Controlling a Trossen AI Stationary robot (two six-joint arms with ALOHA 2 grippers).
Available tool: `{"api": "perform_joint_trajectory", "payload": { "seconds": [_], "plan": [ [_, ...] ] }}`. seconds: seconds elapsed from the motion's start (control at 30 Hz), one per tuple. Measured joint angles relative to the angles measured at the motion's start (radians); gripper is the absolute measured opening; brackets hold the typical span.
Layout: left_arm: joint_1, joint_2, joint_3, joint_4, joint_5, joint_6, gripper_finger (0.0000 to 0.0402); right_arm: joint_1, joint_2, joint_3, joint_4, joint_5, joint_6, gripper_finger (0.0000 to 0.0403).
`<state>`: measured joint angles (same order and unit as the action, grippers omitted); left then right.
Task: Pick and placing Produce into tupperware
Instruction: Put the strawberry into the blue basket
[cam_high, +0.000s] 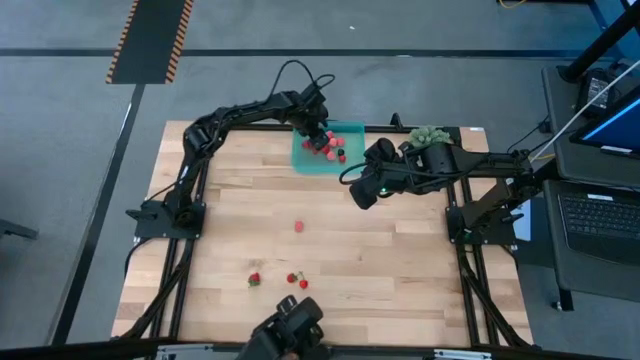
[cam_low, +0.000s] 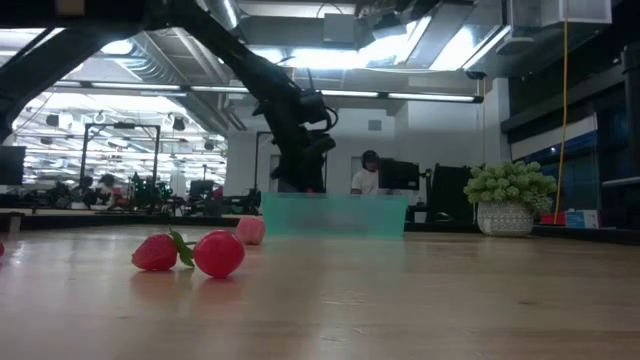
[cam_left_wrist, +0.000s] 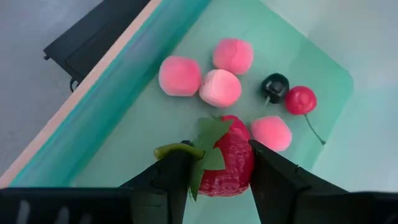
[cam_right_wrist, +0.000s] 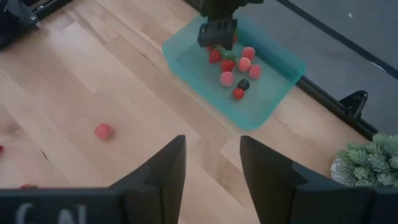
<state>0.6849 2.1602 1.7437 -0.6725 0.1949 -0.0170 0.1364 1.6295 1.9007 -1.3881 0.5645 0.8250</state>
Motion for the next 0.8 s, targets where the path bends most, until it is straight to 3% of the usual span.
{"api": "perform_joint_trajectory", "payload": {
  "seconds": [0.4, 0.8],
  "plan": [
    [0.06, 0.012, 0.0, -0.047, -0.08, -0.001, 0.0137, 0.0, 0.0, 0.0, -0.005, 0.0, 0.003, 0.0155],
    [0.056, 0.014, -0.008, -0.053, -0.083, 0.001, 0.0137, 0.0, 0.0, 0.0, -0.005, 0.0, 0.007, 0.0155]
  ]
}}
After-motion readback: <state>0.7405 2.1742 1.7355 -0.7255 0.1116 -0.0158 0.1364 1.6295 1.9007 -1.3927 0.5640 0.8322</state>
